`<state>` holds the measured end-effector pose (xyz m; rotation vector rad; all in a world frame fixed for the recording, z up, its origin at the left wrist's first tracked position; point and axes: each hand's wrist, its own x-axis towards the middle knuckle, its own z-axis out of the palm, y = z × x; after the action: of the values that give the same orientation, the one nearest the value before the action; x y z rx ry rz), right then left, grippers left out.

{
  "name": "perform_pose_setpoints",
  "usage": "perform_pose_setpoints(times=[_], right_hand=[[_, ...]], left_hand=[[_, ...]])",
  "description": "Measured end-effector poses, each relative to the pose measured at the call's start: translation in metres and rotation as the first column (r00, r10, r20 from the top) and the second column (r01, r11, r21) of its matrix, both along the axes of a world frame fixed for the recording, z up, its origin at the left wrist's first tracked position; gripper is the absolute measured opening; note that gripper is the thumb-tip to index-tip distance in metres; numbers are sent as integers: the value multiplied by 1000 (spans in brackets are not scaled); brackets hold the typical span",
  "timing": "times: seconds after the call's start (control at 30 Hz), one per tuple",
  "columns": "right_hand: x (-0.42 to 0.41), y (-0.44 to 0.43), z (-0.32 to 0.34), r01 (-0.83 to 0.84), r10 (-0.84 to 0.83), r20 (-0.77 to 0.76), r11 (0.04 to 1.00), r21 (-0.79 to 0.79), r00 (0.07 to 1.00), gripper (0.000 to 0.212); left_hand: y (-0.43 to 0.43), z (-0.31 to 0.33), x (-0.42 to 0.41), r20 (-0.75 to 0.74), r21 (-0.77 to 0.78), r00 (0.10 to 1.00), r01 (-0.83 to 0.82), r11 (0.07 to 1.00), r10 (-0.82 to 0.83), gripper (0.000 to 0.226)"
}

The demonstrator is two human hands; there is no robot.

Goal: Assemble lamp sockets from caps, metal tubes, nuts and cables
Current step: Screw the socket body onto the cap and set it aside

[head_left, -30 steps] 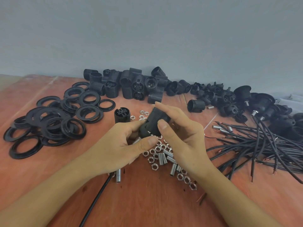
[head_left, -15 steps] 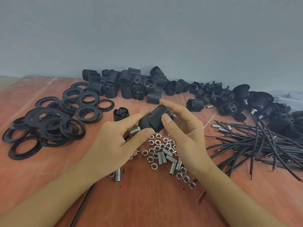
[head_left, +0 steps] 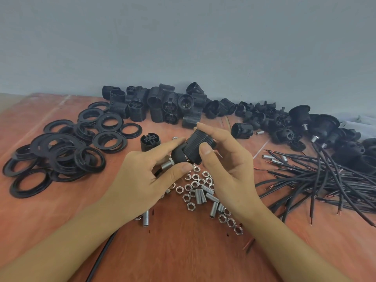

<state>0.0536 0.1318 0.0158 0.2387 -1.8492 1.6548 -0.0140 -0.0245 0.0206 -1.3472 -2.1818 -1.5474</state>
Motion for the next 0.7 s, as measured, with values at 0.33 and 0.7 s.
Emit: perform_pose_setpoints(times=[0.33,0.7], right_hand=[[-5,11,4,-25,38,129,995,-99,991,27],[-5,6,-1,-49,52,38,995,-87,998,29]], left_hand=[[2,-6,-5,244,8,969,44,999,-45,42],[1,-4,-3,-90,-14,991,-103,995,101,45]])
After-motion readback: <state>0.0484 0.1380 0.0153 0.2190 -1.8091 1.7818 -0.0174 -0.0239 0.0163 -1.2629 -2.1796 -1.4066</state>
